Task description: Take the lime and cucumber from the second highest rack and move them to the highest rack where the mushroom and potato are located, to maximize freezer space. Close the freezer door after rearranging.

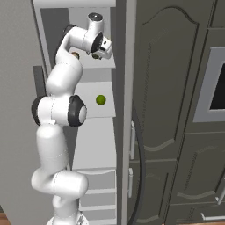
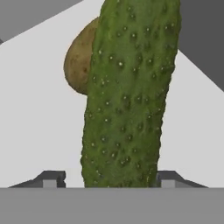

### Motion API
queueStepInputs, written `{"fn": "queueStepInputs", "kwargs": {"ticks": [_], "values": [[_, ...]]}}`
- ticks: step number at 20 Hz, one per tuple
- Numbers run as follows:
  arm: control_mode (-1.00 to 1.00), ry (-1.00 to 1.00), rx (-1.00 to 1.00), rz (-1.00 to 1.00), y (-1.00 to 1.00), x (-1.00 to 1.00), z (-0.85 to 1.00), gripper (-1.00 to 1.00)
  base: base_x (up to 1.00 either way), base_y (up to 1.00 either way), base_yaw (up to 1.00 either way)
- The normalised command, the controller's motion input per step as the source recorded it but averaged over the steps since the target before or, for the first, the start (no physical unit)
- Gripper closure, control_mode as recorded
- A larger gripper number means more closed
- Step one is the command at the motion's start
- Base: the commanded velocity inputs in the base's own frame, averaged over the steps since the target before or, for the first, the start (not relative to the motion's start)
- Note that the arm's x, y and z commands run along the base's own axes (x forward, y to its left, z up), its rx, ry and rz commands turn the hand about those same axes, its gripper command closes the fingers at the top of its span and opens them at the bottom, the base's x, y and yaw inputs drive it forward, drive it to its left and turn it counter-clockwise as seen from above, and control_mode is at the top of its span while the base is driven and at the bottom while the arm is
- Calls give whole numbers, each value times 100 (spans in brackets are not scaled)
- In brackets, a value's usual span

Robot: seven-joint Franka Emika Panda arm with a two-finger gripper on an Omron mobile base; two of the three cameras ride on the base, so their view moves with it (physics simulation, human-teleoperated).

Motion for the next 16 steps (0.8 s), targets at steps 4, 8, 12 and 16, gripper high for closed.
{"fn": "queueStepInputs", "kwargs": {"ticks": [4,8,12,16], "values": [[-100,-7,-1,0,6,-5,-13,-100,0,0,0],[-100,-25,0,0,1,-28,0,-100,0,0,0],[-100,-42,0,0,0,-51,-2,-100,0,0,0],[-100,-39,0,0,0,-54,-15,-100,0,0,0]]}}
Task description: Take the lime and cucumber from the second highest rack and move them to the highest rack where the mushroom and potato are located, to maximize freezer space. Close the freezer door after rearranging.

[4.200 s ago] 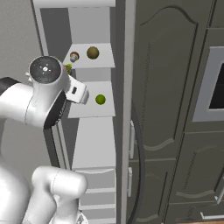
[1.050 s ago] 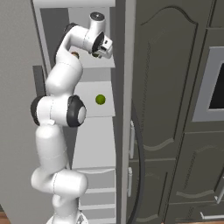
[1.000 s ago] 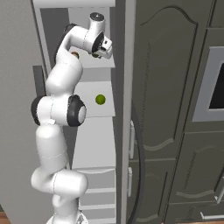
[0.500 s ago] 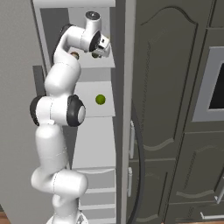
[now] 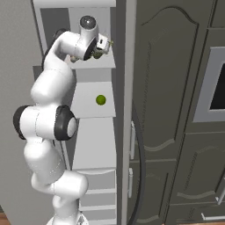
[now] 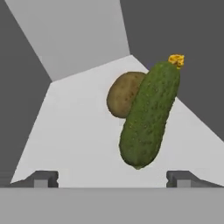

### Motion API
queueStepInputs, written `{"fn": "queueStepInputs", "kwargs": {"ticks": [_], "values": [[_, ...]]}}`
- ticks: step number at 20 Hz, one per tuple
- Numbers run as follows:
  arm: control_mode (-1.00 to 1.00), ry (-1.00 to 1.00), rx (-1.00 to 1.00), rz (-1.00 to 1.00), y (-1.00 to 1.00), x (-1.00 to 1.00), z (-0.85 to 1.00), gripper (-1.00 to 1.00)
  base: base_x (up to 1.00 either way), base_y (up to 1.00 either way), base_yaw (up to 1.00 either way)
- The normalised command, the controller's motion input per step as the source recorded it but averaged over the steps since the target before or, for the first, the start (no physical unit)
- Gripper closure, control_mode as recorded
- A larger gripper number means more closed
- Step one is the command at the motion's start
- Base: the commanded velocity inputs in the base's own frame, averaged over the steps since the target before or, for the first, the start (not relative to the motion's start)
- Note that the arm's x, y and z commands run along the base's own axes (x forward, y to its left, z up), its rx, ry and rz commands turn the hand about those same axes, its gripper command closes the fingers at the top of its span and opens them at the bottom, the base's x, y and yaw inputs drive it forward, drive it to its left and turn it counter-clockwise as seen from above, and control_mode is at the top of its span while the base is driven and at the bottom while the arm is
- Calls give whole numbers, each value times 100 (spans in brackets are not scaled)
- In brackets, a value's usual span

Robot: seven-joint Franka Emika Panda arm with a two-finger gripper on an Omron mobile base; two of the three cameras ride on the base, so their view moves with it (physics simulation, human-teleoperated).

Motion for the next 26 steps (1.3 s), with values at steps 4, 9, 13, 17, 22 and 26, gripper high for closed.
{"fn": "queueStepInputs", "kwargs": {"ticks": [4,9,13,17,22,26], "values": [[-100,-36,0,0,-1,-68,-14,-100,0,0,0],[-100,-29,0,0,-5,-97,0,-100,0,0,0],[-100,-15,0,-1,-12,-100,0,-100,0,0,0],[-100,-4,0,-6,-16,-100,2,-100,0,0,0],[-100,0,0,-8,-18,-100,2,-100,0,0,0],[-100,22,-14,-1,-3,-58,-22,-100,0,0,0]]}}
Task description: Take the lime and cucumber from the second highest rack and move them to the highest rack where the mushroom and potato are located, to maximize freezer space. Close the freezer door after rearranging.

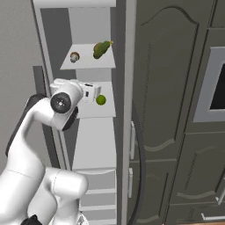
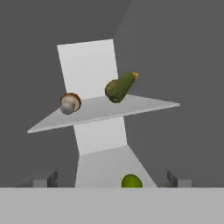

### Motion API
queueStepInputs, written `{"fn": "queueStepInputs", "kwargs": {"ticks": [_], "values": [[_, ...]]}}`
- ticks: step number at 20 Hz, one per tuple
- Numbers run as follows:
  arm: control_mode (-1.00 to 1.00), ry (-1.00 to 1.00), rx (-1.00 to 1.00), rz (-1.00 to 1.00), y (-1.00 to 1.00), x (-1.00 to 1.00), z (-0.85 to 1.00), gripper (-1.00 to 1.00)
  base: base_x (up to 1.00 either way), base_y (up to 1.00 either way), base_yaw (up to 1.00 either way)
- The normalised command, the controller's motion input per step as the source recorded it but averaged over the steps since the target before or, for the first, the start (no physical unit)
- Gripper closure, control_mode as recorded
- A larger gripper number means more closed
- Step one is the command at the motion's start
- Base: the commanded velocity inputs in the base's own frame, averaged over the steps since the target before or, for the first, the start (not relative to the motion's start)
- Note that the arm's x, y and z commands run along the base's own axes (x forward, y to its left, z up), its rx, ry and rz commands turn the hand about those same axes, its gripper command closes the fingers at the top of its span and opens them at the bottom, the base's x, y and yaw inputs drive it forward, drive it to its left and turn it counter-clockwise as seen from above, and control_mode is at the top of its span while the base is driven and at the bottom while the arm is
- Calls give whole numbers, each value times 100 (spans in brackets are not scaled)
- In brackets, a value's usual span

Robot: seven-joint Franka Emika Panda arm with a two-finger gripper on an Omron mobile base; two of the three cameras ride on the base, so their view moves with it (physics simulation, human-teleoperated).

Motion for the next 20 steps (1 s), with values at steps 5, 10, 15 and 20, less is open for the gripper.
{"fn": "queueStepInputs", "kwargs": {"ticks": [5,10,15,20], "values": [[-100,27,-8,0,-5,-27,-45,-100,0,0,0],[-100,12,1,-2,-6,-5,-25,-100,0,0,0],[-100,31,5,-19,0,11,-2,-100,0,0,0],[-100,48,5,-28,0,18,-8,-100,0,0,0]]}}
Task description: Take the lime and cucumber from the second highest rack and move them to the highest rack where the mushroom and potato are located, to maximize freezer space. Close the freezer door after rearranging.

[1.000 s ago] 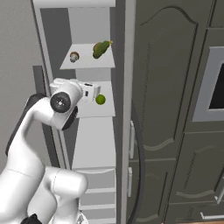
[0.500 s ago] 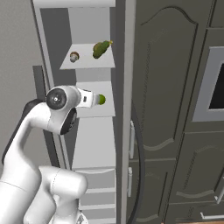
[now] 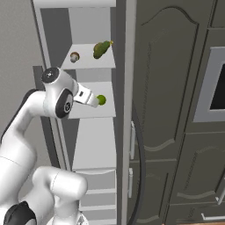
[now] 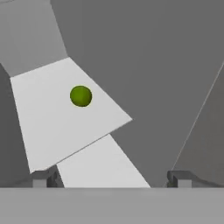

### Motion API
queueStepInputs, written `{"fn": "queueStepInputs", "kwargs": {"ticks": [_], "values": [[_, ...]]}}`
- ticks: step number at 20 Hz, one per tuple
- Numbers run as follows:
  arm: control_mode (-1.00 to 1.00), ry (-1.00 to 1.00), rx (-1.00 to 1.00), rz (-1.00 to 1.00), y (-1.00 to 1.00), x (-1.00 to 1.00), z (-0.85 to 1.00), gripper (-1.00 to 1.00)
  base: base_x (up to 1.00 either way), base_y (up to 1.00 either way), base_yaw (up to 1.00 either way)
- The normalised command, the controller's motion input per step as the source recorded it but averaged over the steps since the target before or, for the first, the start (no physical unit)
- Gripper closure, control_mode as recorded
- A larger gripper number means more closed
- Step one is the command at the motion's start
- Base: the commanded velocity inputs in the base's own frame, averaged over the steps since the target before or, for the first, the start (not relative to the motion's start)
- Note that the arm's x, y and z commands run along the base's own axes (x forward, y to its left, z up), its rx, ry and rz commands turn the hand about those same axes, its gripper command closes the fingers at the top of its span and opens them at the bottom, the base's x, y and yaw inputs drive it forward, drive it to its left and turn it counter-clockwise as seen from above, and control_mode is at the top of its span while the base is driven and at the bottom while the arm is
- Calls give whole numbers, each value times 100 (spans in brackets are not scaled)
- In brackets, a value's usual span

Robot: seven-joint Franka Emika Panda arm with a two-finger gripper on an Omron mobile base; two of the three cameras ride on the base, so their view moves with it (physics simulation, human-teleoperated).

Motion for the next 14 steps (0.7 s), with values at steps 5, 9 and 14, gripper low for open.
{"fn": "queueStepInputs", "kwargs": {"ticks": [5,9,14], "values": [[-100,30,5,-21,0,18,-27,-100,0,0,0],[-100,15,0,-16,0,17,-35,-100,0,0,0],[-100,1,10,-12,0,21,-38,-100,0,0,0]]}}
